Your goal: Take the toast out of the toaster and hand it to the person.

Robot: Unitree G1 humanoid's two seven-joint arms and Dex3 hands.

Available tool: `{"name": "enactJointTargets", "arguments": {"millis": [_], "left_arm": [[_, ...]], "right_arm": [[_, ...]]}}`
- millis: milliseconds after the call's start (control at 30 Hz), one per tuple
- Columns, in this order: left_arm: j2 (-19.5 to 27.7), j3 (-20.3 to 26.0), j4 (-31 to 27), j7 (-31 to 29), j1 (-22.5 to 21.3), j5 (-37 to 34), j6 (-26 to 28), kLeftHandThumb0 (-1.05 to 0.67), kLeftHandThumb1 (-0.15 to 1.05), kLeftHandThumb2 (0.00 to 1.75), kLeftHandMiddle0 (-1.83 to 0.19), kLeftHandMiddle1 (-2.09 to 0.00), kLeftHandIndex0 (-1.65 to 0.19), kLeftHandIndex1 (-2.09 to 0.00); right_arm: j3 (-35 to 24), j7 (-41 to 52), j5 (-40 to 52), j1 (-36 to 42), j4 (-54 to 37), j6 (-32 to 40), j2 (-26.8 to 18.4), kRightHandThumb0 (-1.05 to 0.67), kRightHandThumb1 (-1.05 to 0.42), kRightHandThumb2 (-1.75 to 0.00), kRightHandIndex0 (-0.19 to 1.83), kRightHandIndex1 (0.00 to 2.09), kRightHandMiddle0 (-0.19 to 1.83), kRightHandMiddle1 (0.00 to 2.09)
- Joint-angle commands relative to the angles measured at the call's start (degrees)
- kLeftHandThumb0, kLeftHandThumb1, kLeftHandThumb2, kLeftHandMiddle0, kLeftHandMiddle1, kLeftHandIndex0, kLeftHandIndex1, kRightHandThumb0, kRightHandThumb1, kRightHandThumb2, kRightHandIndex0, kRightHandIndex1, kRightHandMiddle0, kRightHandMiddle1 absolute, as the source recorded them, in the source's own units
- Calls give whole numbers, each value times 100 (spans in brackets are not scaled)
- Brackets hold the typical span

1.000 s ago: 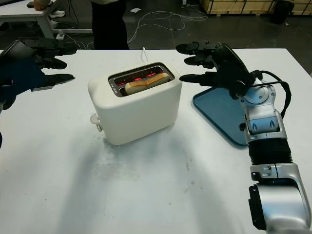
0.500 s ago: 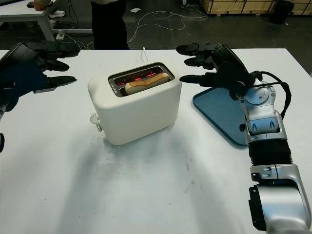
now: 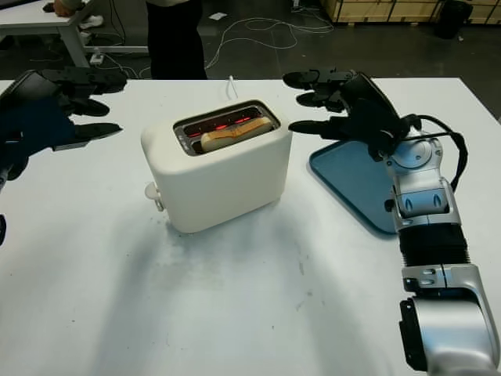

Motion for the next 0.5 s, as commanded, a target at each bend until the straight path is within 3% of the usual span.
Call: {"name": "enactJointTargets", "arguments": {"millis": [0, 467], "left_arm": [[43, -12, 5, -35, -60, 6, -57, -29, 92, 1, -38, -64, -58, -4], [8, -18, 64, 6, 5, 19, -184, -33, 92, 2, -38, -67, -59, -4]], "right_arm": [[-20, -26, 29, 67, -83, 47, 43, -75, -85, 0, 51, 24, 60, 0], [-42, -33, 48, 80, -65, -11, 46, -74, -85, 0, 51, 23, 60, 0]]}}
